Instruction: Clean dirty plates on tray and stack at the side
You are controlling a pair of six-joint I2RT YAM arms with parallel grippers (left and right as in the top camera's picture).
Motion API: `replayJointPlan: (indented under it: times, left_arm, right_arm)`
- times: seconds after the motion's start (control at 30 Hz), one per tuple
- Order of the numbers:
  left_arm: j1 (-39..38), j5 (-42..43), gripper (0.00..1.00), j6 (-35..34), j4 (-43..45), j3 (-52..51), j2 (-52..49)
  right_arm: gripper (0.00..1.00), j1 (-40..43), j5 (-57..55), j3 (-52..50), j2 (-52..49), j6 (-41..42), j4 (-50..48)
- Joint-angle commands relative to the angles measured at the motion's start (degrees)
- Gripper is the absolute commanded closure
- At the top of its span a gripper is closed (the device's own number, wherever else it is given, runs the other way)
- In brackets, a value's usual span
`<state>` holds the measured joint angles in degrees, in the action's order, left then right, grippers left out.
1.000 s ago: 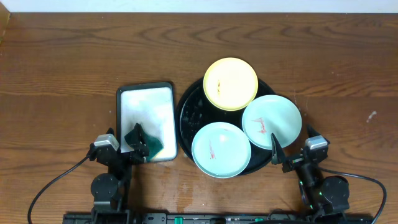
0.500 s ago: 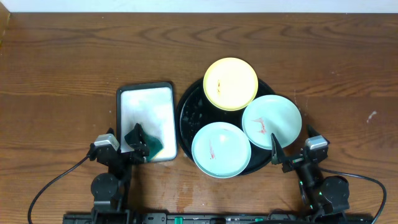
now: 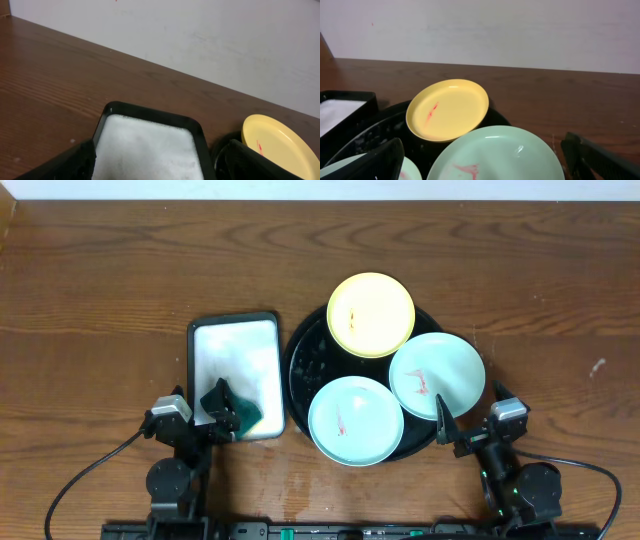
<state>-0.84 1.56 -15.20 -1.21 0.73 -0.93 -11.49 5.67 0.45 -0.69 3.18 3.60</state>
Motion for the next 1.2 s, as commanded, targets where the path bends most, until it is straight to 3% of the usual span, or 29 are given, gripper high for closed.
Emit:
replayJointPlan:
  times: [0.0,0.7,0.83,1.07,1.17]
  left_arm:
    - [0.24,-0.59,0.17,-0.50,-2.80,-0.50,-0.11]
    - [0.22,-0.46,0.16,-0.63,-2.80,-0.50,-0.11]
    - [0.22,1.27,0.17,-4.00,-2.73,-0.50,-0.17]
    - [0.22,4.81,0.16,-15.72,-2.19,-0.50,-0.92]
    - [0.22,9.27,0.17,-16.63,-1.27,-0.48,-0.92]
  right_arm:
    - [0.01,0.57,-0.28,-0.13,-0.07,-0.68,0.17]
    - [0.01,0.57,-0.37,-0.13,-0.07,-0.66,0.15]
    - [0.01,0.57,-0.07,-0.13,-0.07,-0.26,0.15]
    - [0.01,0.57,0.42,-0.13,-0.07,-0.22,-2.62]
    - [0.01,0.57,2.32,-0.13,-0.07,-0.22,-4.15]
